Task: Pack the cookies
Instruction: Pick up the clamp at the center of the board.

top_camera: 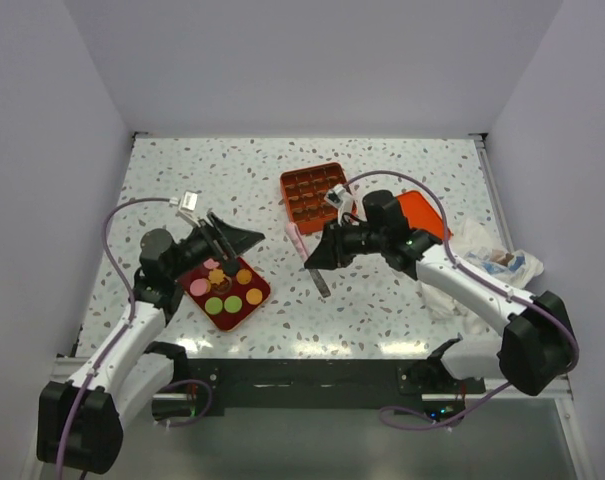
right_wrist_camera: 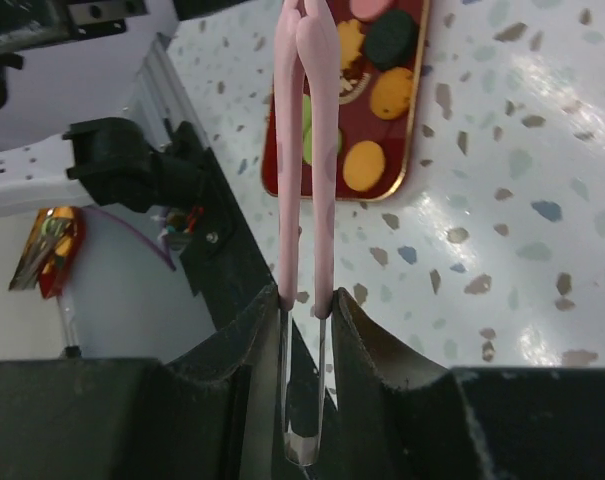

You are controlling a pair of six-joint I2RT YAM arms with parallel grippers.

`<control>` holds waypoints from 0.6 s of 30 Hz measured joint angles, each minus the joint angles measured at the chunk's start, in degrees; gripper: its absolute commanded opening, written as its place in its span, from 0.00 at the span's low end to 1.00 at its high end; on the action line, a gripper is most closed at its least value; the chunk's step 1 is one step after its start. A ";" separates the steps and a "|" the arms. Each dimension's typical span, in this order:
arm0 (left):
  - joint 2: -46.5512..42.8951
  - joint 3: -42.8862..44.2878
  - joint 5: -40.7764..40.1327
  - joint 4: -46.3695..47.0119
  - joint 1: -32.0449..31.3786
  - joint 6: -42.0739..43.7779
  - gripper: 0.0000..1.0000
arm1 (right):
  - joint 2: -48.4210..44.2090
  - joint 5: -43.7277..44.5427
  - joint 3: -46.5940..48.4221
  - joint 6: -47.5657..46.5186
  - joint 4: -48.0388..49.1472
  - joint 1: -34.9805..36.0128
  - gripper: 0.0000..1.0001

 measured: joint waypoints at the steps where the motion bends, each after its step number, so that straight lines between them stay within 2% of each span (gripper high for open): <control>1: 0.09 -0.15 0.70 1.01 -0.22 -0.33 0.94 | 0.61 -1.81 0.17 0.39 1.64 0.02 0.08; 9: 0.46 -3.76 5.11 11.89 -2.12 -5.07 0.92 | 6.84 -13.44 0.85 10.95 18.71 0.24 0.09; 18: 3.45 -3.78 5.40 22.75 -5.95 -8.11 0.78 | 8.68 -18.73 1.38 17.79 28.37 2.99 0.10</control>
